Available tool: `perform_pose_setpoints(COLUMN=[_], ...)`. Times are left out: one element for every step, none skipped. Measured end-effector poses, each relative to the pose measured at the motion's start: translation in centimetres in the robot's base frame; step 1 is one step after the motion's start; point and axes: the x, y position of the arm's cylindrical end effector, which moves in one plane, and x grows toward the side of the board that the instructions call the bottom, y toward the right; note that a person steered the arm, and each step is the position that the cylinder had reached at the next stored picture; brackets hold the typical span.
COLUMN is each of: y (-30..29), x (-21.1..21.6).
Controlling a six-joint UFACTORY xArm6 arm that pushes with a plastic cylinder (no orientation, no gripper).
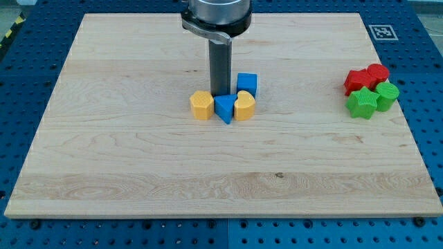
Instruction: Move the blue cube right to the yellow heart
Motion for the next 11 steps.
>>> perform_pose_setpoints(y=[0.0,0.9,5.3,9.0,11.2,10.7,6.4,1.7,1.3,3.6,6.6], x=[-1.4,-4.7,-5.1,-3.3,-2.3,-4.2,-5.9,-4.9,-4.0,-3.8,-2.2])
